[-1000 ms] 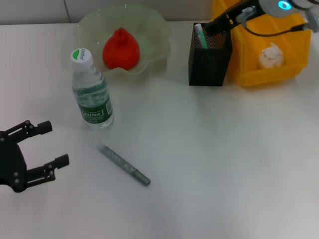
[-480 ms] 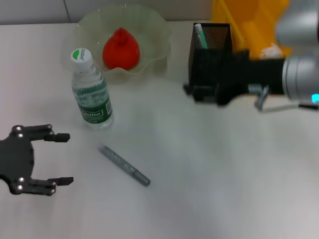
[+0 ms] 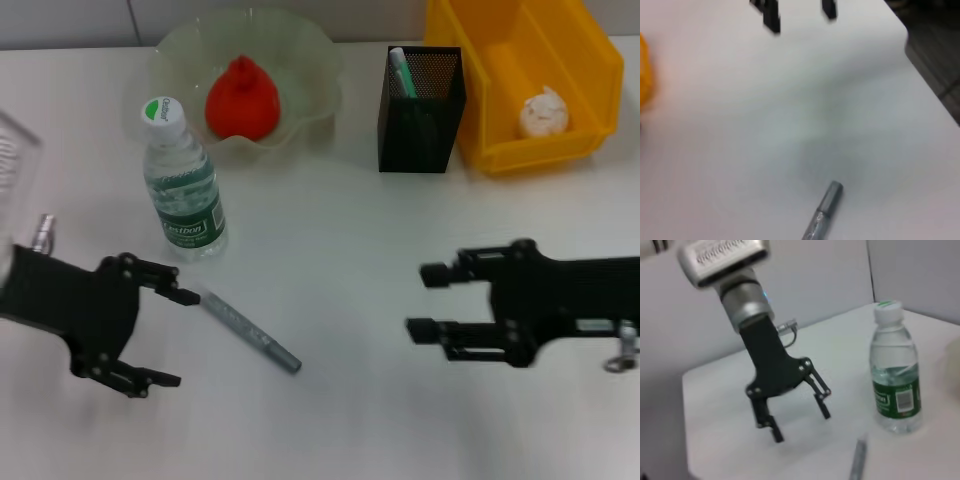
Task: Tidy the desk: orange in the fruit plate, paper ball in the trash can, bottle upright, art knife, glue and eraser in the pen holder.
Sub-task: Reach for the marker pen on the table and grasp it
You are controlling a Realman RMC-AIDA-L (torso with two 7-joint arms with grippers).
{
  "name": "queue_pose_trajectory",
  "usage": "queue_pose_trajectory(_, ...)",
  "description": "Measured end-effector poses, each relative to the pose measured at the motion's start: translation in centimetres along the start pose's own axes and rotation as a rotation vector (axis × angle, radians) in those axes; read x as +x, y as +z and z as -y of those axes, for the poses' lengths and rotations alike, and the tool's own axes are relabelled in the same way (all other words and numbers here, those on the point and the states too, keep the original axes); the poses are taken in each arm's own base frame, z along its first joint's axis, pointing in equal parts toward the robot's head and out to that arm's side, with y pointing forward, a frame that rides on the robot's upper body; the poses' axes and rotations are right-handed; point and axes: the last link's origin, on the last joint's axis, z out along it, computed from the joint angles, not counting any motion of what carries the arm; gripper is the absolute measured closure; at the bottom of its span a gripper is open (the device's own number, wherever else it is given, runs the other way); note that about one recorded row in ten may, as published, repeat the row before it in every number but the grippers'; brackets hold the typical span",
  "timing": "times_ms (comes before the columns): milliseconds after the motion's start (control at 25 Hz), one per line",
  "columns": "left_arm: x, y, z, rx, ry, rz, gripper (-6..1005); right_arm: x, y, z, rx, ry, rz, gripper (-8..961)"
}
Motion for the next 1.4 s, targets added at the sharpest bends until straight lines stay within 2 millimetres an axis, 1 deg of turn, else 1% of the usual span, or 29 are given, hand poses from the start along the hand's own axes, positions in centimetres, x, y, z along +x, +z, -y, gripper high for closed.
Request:
queue_pose_trajectory(40,0.2,0.5,0.3,-0.009,0.008,0.023,185,0.0,0.0,0.0,0.0,0.0,0.0,341)
queue_pose_trajectory(80,0.3,1.0,0.6,-0.011,0.015,0.042,185,0.2,-0.6,0.1,-0.016,0.013,0.004,341)
queue_pose_trajectory(120,0.5,1.5,0.9,-0.011,0.026,0.064,185,0.6,-2.3,0.3,-0.043,0.034,0.026,341)
queue_pose_trajectory(160,0.5,2.0,1.1,-0.007,0.032,0.081,185,0.6,-2.3,0.3,-0.043,0.034,0.026,341)
queue_pose_trajectory(240,0.7,2.7,1.5,0.0,0.041,0.105,185,0.9,-3.9,0.6,-0.064,0.038,0.065,341)
queue_pose_trajectory(320,1.0,3.6,1.8,0.001,0.051,0.132,185,1.3,-6.3,1.4,-0.06,0.044,0.128,342)
queue_pose_trajectory(360,1.0,3.6,1.8,0.001,0.051,0.132,185,1.3,-6.3,1.4,-0.06,0.044,0.128,342)
queue_pose_trajectory(440,1.1,4.2,1.9,-0.013,0.062,0.156,185,1.4,-7.4,1.7,-0.064,0.055,0.138,342)
queue_pose_trajectory(520,1.3,4.7,1.8,-0.038,0.092,0.179,185,1.5,-8.0,2.2,-0.06,0.07,0.121,342)
queue_pose_trajectory(800,1.6,4.8,1.9,-0.04,0.114,0.183,184,1.3,-7.6,2.9,-0.053,0.103,0.096,342)
queue_pose_trajectory(840,2.5,5.3,2.3,-0.039,0.175,0.202,184,1.1,-7.5,3.0,-0.053,0.109,0.095,342)
queue_pose_trajectory(920,2.5,5.3,2.3,-0.039,0.175,0.202,185,1.0,-7.6,3.1,-0.05,0.114,0.097,342)
queue_pose_trajectory(960,3.1,5.7,2.5,-0.038,0.205,0.22,185,1.0,-7.6,3.1,-0.05,0.114,0.097,342)
queue_pose_trajectory(1040,3.1,5.7,2.5,-0.038,0.205,0.22,185,0.9,-7.7,3.2,-0.044,0.121,0.103,342)
queue_pose_trajectory(1080,4.2,5.8,2.8,-0.035,0.257,0.253,185,0.9,-7.7,3.3,-0.041,0.123,0.105,342)
queue_pose_trajectory(1240,4.4,5.8,2.9,-0.033,0.27,0.269,185,1.0,-7.8,3.3,-0.038,0.129,0.094,343)
queue_pose_trajectory(1320,5.0,6.3,3.2,-0.063,0.309,0.346,184,1.4,-7.7,3.4,-0.038,0.141,0.064,343)
queue_pose_trajectory(1400,5.0,6.4,3.2,-0.07,0.317,0.359,184,1.6,-7.7,3.4,-0.038,0.148,0.048,343)
